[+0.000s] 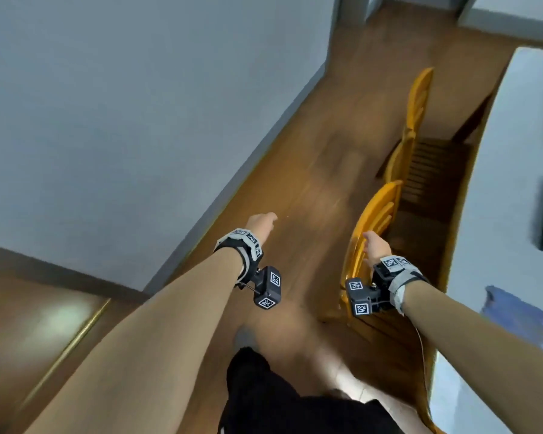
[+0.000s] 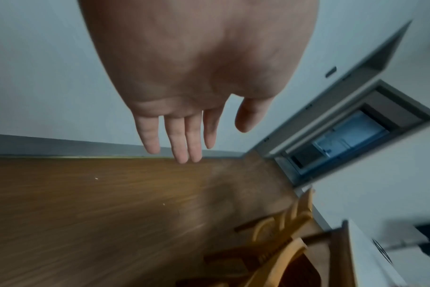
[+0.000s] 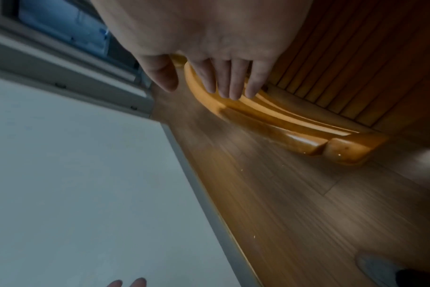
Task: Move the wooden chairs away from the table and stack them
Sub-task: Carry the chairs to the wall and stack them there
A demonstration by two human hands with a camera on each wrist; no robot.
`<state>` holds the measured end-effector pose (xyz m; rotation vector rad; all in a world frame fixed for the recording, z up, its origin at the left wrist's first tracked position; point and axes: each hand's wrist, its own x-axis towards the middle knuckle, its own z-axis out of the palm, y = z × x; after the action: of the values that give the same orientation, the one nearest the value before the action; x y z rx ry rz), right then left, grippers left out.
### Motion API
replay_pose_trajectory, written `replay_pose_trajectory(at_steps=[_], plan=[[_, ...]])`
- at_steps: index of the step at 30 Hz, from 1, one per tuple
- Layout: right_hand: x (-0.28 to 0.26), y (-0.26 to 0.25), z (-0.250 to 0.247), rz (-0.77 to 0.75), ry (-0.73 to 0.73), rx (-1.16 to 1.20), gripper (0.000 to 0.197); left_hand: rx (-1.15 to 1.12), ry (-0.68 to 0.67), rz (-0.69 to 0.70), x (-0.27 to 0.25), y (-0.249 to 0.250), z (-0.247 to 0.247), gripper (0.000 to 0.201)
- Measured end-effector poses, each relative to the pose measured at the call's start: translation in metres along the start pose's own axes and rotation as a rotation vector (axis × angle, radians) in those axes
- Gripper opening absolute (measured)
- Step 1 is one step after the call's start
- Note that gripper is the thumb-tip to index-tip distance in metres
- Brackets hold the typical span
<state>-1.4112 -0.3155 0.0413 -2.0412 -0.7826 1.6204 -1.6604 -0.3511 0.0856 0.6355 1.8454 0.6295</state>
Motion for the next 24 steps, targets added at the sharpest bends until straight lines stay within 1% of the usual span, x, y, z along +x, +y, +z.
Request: replay_pose_trajectory(at_steps=[3,5,7,9,10,13,14,16,19,21,24], plan=[[0.011,0.004,-0.003,0.045,0.099,0.122,0.051,0.127,-0.136,0.068,0.040,0.036,0.000,0.021],[0.012,0.005,-0.007,0.082,0.175,0.204,0.046,0.199,-0.193,0.127,0.060,0.062,0.009,0.024],[0.000,0.002,-0.008,0.174,0.248,0.302,0.042,0.292,-0.285,0.160,0.068,0.081,0.029,0.023],[0.004,0.005,-0.011,0.214,0.292,0.390,0.044,0.336,-0.391,0.189,0.070,0.096,0.055,0.016],[0.006,0.004,-0.013,0.229,0.291,0.424,0.044,0.366,-0.449,0.208,0.073,0.103,0.069,0.014],[0.018,0.004,-0.017,0.256,0.284,0.506,0.043,0.459,-0.547,0.260,0.077,0.117,0.111,0.033],[0.025,0.004,-0.018,0.259,0.277,0.521,0.044,0.488,-0.563,0.273,0.080,0.122,0.125,0.035],[0.037,0.010,-0.016,0.274,0.284,0.559,0.046,0.559,-0.599,0.302,0.087,0.125,0.148,0.034],[0.054,0.019,-0.012,0.275,0.282,0.595,0.044,0.705,-0.689,0.362,0.102,0.124,0.175,0.030],[0.062,0.028,-0.010,0.306,0.290,0.622,0.045,0.797,-0.742,0.392,0.114,0.123,0.192,0.029],[0.074,0.039,-0.003,0.349,0.312,0.653,0.043,0.896,-0.805,0.429,0.130,0.130,0.217,0.035]])
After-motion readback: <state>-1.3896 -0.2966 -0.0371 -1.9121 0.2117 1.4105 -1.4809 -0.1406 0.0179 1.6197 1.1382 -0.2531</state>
